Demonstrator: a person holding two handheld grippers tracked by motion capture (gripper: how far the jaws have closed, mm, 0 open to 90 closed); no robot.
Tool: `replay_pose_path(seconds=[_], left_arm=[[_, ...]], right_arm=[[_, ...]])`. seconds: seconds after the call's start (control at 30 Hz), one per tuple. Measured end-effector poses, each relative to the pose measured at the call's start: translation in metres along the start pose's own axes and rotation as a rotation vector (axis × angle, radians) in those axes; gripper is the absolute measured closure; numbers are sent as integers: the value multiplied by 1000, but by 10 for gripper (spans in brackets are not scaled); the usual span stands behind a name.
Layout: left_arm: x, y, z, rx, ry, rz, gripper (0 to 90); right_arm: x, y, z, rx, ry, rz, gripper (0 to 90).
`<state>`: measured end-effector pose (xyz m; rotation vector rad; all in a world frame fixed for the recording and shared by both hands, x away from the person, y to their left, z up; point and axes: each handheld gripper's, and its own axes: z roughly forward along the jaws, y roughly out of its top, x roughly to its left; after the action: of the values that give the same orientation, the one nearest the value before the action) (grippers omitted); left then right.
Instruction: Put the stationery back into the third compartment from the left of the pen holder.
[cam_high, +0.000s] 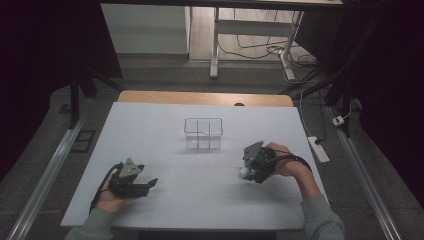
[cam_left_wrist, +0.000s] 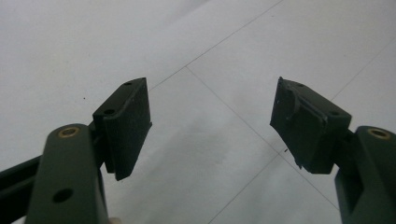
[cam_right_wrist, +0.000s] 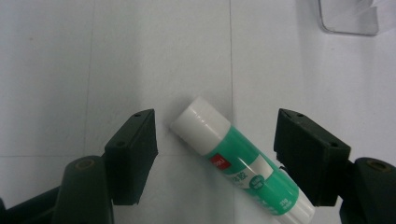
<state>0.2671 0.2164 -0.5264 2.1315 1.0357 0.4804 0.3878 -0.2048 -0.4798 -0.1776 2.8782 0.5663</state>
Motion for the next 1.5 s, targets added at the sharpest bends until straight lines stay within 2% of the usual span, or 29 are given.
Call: replay_pose_path(seconds=[0.13,0.4,0.67,0.83,0.93,1.07,1.13,1.23,1.4,1.5], left_arm=[[0,0,0,-3,-5,-3,284],[0,0,0,-3,-12,-3,282],[0,0,0,-4,-13,-4,282],[0,0,-1,-4,-13,-3,282],[0,0,-1,-6,-12,-3,282],[1,0,-2,-15,-24,-14,281],[1,0,-3,-26,-34,-24,281],[2,0,-3,-26,-33,-27,281],[3,-1,-3,-16,-27,-23,280],[2,-1,-3,-17,-27,-23,281]], right_arm=[[-2,-1,5,32,3,-4,316],[-5,-3,12,56,27,-37,369],[-6,-4,18,46,62,-73,489],[-5,-3,18,39,89,-95,628],[-5,-4,18,37,84,-97,645],[-5,-3,16,45,60,-104,647],[-6,-3,14,44,43,-93,647],[-7,-3,7,-11,17,-57,648],[-7,1,-7,-87,-28,-30,648],[-8,-1,-12,-129,-69,8,648]])
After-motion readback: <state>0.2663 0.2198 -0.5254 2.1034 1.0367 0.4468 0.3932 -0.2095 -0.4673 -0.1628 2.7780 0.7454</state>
